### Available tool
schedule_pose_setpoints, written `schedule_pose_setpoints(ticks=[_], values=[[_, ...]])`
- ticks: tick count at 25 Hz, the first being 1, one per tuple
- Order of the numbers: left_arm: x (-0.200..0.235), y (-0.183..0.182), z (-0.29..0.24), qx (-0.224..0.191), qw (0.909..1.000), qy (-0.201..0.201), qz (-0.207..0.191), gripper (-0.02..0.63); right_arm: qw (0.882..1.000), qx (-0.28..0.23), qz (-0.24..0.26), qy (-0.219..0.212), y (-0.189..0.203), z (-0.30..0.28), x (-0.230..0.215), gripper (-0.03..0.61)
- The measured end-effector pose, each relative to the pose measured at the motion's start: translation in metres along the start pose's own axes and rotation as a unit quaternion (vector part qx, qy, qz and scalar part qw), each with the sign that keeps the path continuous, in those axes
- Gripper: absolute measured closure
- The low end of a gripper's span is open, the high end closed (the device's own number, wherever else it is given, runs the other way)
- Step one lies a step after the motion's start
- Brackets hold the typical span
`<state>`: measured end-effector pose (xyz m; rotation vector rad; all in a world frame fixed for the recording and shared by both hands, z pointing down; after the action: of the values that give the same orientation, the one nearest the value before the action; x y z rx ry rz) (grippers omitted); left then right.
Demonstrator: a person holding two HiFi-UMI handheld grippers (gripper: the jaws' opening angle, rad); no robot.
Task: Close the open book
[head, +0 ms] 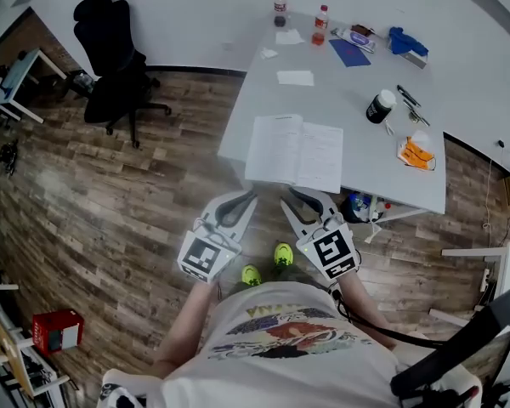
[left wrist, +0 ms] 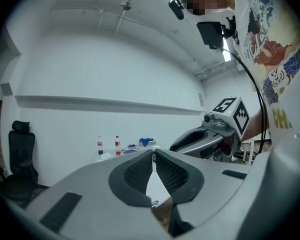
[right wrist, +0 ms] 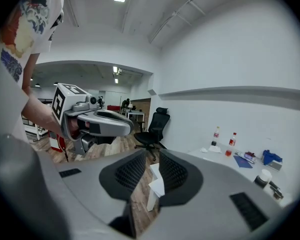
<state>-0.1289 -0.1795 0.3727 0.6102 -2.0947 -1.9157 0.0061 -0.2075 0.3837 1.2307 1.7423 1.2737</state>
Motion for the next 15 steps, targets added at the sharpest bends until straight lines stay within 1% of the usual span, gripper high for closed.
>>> schedule_pose_setpoints(ticks=[6, 10, 15], values=[[0.000, 0.002, -0.036, -0.003, 0.9999, -0.012, -0.005, 0.600, 1.000, -0.012, 0.010, -0.020, 0.005, 0.000, -0.033, 0.505], [0.004, 0.007, -0.047, -0.002, 0.9998, -0.021, 0.001, 0.600, 1.000, 0.003, 0.011, -0.024, 0.012, -0.008, -0.049, 0.505], [0.019, 0.019, -0.056, 0.015, 0.9997, -0.014, 0.010, 0.600, 1.000, 0.008, 0.002, -0.021, 0.013, -0.022, -0.056, 0.503]])
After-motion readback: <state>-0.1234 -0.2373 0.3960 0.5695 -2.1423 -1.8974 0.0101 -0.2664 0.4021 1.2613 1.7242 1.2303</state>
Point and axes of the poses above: the fingertips, and each gripper's own axes: z backward along the fingers, x to its left, y out of its underside, the point moved 6 cm from there along z, backward along the fingers, and after that the axes turned 13 degrees about -y, right-handed, at the moved point
